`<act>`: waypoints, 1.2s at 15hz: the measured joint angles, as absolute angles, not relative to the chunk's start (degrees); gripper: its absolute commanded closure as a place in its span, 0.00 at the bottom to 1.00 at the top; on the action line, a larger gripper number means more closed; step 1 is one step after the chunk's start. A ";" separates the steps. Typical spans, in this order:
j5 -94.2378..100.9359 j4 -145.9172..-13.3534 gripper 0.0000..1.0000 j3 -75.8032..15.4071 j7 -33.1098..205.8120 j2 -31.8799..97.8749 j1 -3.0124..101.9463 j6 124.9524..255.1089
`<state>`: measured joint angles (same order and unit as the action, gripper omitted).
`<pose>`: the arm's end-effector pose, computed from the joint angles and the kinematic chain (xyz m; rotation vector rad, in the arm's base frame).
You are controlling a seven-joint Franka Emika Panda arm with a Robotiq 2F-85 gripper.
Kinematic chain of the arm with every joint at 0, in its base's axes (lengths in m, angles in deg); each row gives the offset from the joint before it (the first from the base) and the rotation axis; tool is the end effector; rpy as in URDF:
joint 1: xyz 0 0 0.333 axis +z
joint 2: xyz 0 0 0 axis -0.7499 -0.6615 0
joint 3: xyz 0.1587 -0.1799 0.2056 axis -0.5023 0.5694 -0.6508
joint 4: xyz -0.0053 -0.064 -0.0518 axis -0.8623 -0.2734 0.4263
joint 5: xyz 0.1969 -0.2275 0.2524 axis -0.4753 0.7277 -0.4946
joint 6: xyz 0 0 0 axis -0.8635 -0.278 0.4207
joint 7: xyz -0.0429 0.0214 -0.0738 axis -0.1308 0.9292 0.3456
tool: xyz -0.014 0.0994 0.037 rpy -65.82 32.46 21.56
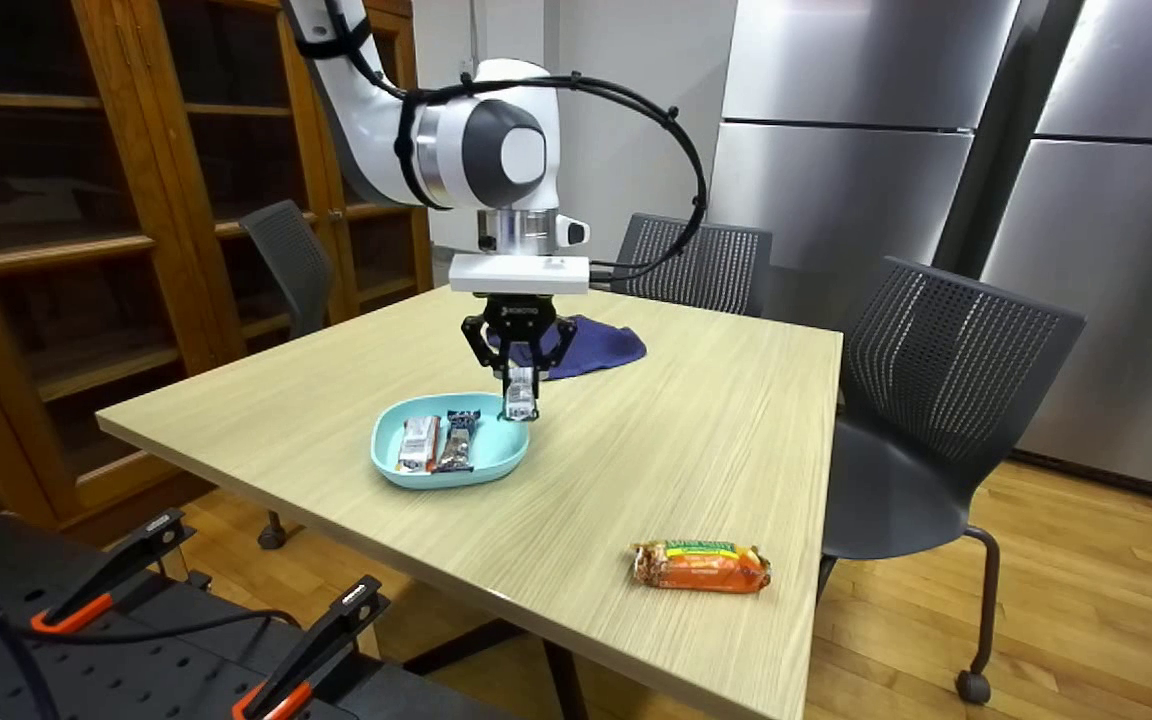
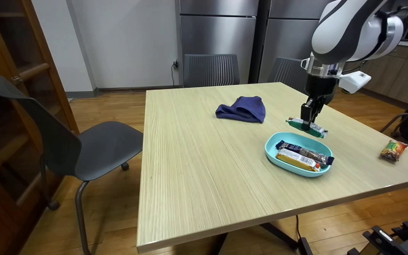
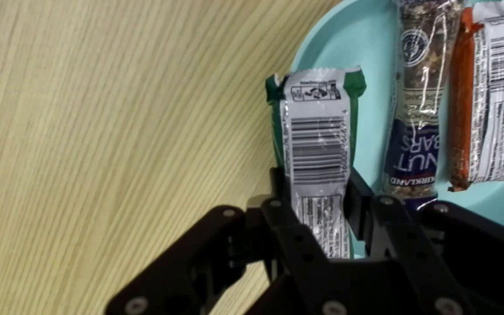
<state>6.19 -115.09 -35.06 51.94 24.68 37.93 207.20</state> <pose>0.5355 -0.0890 0.1740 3.0344 0.6751 -0.0437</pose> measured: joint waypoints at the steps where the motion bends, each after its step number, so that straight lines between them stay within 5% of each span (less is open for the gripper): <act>1: 6.21 -115.97 0.91 -35.07 51.95 25.02 38.49 207.46; 10: 7.60 -120.66 0.91 -34.98 52.39 25.70 40.48 209.71; 11: 7.60 -120.85 0.73 -34.95 52.43 25.70 40.48 210.06; 12: 7.60 -120.97 0.41 -34.93 52.47 25.70 40.48 210.35; 14: 7.70 -121.07 0.36 -34.88 52.53 25.73 40.48 210.72; 18: 7.02 -121.08 0.06 -34.90 53.36 26.80 40.31 211.18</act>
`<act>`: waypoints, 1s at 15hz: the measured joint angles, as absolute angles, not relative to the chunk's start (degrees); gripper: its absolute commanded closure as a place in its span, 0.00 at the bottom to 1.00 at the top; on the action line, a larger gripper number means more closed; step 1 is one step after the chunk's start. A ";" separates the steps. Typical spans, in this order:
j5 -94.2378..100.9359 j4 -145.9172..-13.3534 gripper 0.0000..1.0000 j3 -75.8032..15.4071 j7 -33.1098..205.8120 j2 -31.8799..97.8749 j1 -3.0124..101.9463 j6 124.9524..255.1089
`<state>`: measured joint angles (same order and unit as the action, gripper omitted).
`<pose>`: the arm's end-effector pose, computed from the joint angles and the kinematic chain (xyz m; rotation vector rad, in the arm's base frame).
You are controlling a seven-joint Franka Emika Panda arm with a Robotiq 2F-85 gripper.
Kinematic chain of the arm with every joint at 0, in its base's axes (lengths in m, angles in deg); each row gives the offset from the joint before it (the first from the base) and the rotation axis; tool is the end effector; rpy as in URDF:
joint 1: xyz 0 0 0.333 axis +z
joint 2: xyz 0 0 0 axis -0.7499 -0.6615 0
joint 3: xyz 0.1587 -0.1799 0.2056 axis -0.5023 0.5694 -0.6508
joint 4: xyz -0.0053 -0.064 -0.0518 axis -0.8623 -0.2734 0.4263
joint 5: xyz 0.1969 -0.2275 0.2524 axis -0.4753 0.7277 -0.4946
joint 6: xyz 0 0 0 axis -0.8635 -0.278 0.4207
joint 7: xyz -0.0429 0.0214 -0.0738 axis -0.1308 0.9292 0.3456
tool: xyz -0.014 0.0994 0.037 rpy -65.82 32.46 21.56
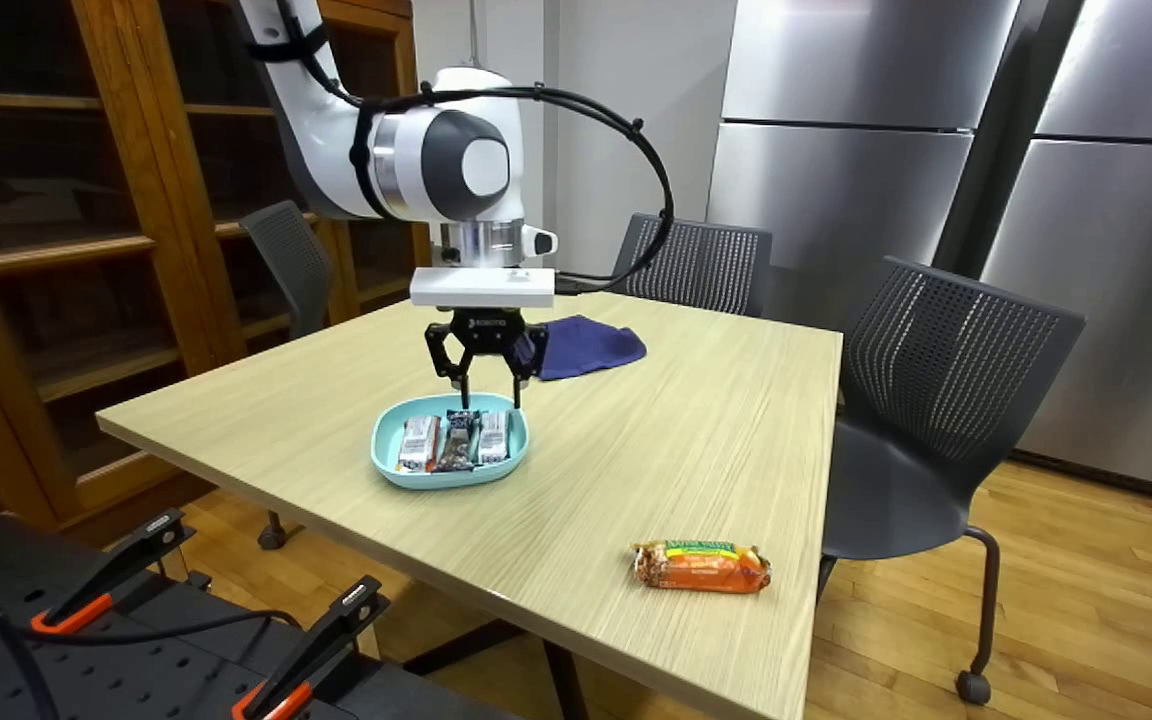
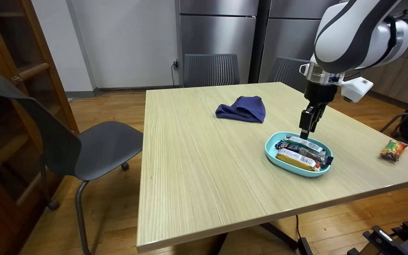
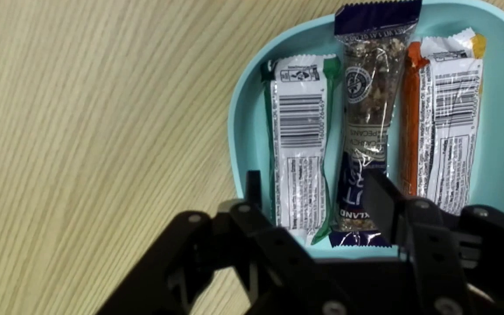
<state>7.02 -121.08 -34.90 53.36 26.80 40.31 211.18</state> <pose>0.5086 -0.0627 0.1654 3.0212 0.7209 -0.0399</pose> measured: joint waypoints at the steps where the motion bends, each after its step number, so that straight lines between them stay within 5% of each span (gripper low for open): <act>1: 6.38 -121.07 0.01 -34.92 53.50 27.27 40.15 211.18; 15: -1.48 -120.80 0.00 -29.34 71.31 31.32 37.71 211.07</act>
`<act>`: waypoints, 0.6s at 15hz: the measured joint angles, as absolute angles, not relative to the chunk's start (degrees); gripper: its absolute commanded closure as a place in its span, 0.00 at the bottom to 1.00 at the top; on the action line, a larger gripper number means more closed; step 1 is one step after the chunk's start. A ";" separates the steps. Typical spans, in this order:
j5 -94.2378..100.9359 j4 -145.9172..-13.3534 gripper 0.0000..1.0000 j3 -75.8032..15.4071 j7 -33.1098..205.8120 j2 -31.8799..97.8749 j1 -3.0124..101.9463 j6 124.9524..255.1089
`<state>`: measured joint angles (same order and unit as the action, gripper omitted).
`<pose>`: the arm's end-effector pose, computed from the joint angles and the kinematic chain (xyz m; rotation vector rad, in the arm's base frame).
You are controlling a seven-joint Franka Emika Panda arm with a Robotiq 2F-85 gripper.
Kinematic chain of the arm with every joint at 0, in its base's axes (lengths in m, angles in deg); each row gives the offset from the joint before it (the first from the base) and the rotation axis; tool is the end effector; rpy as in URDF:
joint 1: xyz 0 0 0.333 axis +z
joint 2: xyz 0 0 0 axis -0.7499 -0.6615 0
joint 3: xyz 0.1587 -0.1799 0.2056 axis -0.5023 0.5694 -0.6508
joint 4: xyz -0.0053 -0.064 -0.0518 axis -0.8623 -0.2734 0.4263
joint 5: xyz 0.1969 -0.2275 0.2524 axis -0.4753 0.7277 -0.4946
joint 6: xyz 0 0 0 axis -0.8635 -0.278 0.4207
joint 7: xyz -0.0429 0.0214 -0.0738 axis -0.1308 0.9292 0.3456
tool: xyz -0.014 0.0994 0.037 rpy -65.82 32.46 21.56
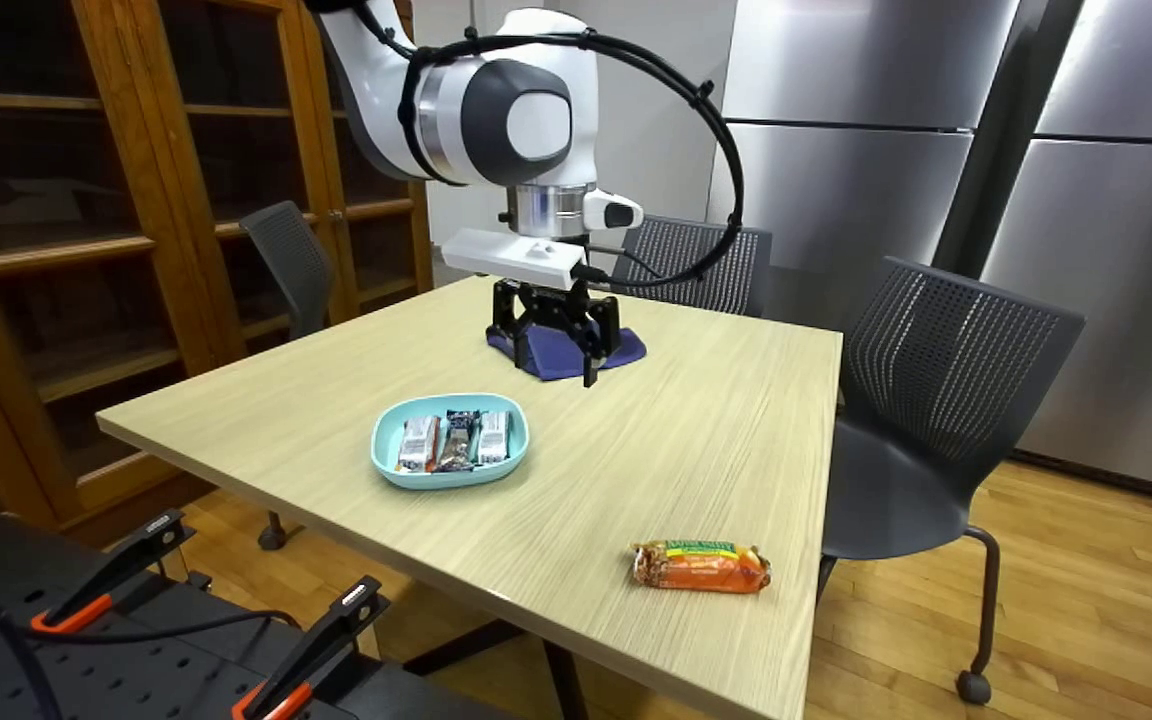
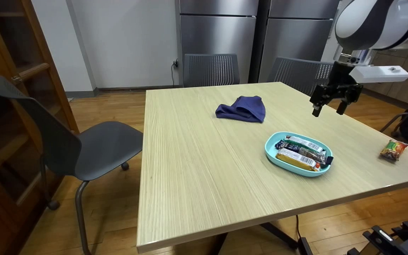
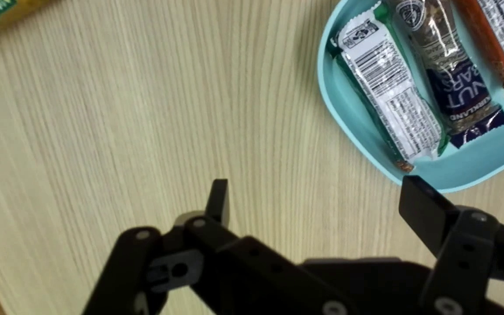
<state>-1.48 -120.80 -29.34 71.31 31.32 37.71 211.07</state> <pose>0.5059 -0.1445 0.2085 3.1081 -0.1810 0.1015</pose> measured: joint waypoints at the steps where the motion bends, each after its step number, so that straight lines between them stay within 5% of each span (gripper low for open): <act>1: -1.48 -120.77 0.00 -28.39 73.61 31.32 37.74 211.07; 9: -1.49 -120.58 0.00 -24.55 82.49 31.03 37.93 211.07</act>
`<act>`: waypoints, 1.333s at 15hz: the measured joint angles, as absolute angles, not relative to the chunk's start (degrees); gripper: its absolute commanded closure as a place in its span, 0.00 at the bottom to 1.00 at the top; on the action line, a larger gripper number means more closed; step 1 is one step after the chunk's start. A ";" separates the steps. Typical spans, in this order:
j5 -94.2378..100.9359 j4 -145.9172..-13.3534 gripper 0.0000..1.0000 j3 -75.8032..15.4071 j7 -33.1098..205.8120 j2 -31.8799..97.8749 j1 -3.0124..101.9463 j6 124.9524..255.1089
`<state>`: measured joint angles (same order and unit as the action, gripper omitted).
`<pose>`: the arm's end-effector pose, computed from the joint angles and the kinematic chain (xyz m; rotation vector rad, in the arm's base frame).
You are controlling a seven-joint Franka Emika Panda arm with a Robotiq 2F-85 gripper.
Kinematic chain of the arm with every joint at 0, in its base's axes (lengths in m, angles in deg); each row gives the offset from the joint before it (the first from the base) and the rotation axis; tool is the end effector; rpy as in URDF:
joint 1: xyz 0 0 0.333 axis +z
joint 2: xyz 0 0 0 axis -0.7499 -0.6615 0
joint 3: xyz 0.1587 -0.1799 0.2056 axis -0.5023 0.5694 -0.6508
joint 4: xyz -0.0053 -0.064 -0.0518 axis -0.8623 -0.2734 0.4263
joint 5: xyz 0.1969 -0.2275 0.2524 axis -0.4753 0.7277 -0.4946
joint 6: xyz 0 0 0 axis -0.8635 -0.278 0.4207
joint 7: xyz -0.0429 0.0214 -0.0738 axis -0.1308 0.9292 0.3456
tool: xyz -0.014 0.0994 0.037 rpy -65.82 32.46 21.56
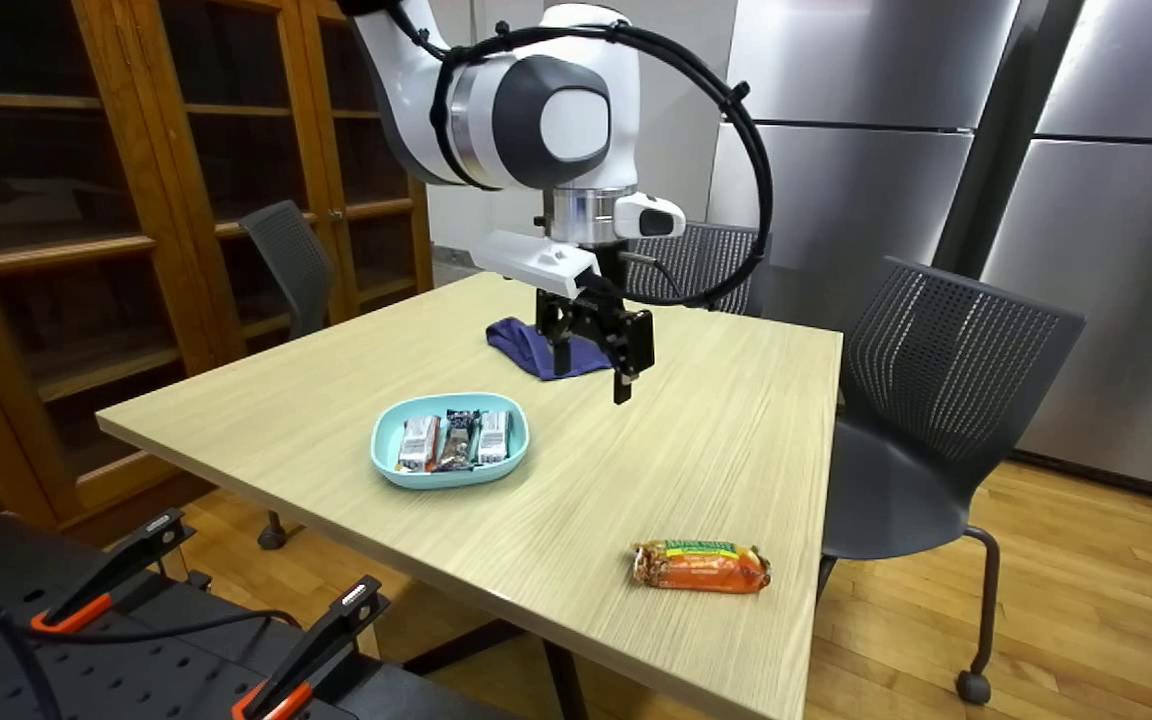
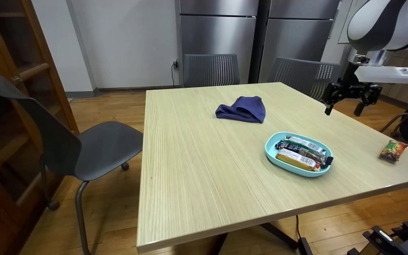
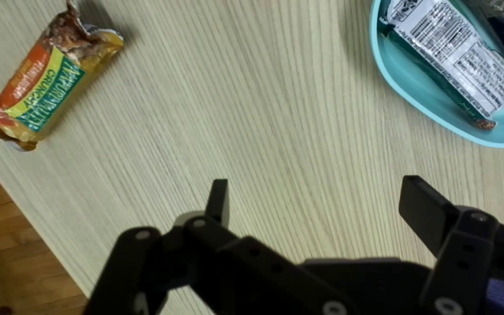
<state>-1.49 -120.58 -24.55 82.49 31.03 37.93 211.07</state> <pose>0.4937 -0.1858 0.2090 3.0335 -0.5931 0.0998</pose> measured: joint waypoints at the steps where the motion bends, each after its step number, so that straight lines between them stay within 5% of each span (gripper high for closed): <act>1: -1.49 -120.58 0.00 -24.55 82.49 31.02 37.99 211.07; 20: -5.59 -124.54 0.00 -19.73 80.71 30.71 31.64 211.04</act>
